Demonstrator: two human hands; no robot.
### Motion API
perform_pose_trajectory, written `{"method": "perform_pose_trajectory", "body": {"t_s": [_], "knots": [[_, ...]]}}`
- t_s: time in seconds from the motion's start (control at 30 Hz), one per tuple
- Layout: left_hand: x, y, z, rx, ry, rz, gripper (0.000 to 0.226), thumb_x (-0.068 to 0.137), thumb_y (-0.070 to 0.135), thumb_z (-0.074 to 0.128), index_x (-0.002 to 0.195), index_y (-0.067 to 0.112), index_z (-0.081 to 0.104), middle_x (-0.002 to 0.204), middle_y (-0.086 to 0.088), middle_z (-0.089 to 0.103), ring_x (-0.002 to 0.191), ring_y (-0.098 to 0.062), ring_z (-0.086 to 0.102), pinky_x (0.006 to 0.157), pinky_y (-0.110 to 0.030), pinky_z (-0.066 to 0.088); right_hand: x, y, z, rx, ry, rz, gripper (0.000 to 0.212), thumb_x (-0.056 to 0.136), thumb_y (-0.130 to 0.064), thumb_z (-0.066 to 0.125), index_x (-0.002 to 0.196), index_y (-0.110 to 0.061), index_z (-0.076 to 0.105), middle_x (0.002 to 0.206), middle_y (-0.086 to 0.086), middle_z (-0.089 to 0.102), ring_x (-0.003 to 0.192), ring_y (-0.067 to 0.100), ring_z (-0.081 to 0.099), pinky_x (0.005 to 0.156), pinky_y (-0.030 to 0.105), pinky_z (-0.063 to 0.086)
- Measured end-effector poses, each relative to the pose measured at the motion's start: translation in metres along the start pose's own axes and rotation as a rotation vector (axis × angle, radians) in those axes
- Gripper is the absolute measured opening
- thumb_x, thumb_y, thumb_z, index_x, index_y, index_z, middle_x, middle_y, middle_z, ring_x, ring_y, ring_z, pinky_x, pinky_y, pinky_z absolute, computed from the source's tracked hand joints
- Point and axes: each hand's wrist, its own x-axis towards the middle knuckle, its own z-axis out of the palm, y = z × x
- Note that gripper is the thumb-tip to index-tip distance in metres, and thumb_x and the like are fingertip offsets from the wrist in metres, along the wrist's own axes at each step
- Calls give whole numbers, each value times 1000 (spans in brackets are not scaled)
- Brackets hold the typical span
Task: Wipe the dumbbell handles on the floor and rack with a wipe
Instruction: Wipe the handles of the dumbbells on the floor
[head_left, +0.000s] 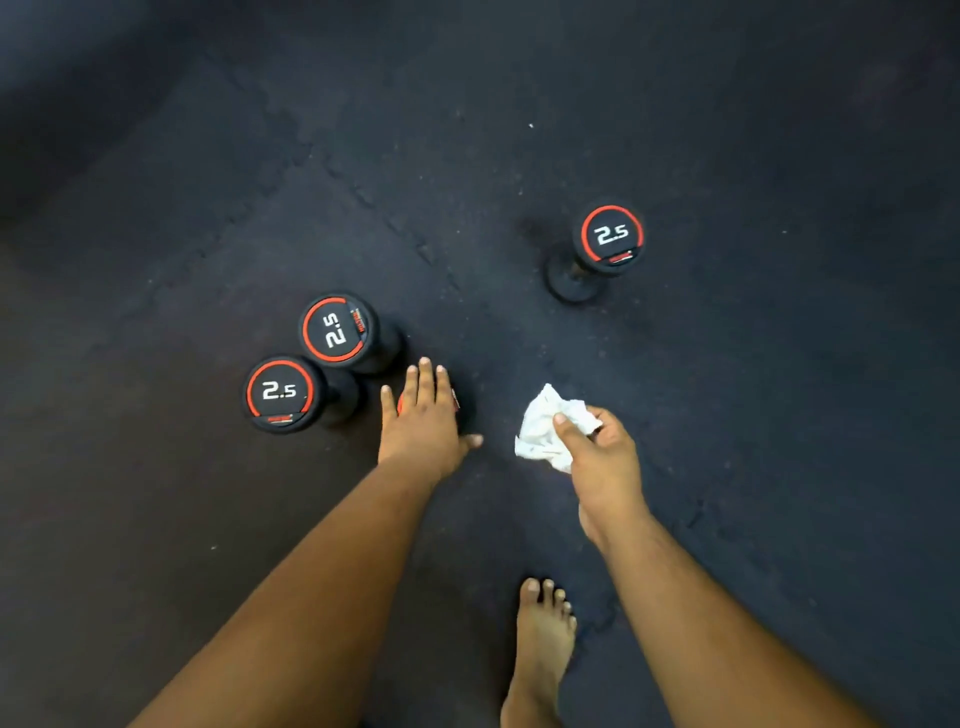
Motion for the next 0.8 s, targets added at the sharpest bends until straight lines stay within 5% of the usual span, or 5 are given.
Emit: {"method": "perform_pose_trajectory", "body": {"t_s": [0.13, 0.3, 0.5, 0.67, 0.8], "knots": [[-32, 59, -18, -983, -115, -49, 92, 92, 64, 58, 158, 8, 28, 164, -5, 30, 150, -16, 29, 123, -34, 24, -8, -36, -12, 204, -9, 99, 6, 97, -8, 64, 101, -12, 64, 95, 7, 74, 83, 19, 69, 71, 32, 55], [-56, 112, -37, -1447, -231, -181, 49, 89, 51, 73, 105, 5, 72, 94, -8, 76, 79, -13, 67, 73, -25, 52, -11, -78, -19, 301, -14, 135, 20, 95, -13, 67, 113, -4, 64, 102, 11, 74, 89, 21, 70, 76, 30, 56], [-46, 120, -69, -1764, -82, -388, 16, 103, 16, 58, 110, 5, 67, 86, -7, 74, 80, -18, 65, 84, -38, 52, -4, -102, -31, 168, 41, 94, 13, 95, -10, 67, 107, -4, 65, 103, 18, 75, 90, 28, 72, 77, 43, 59], [-32, 116, -106, -1788, -74, -438, 24, 104, 8, 42, 105, 10, 66, 100, -13, 77, 91, -33, 73, 81, -46, 58, -4, -128, -29, -67, -40, 59, 12, 97, -5, 64, 107, -10, 60, 102, 14, 76, 87, 24, 73, 68, 31, 60], [-21, 111, -134, -1612, -67, -290, 24, 98, 22, 46, 101, 14, 68, 103, -21, 73, 100, -45, 69, 86, -65, 56, 12, -155, -29, -526, -165, -183, 47, 88, -26, 73, 131, -31, 54, 135, -12, 58, 125, 4, 55, 100, 24, 45]]}}
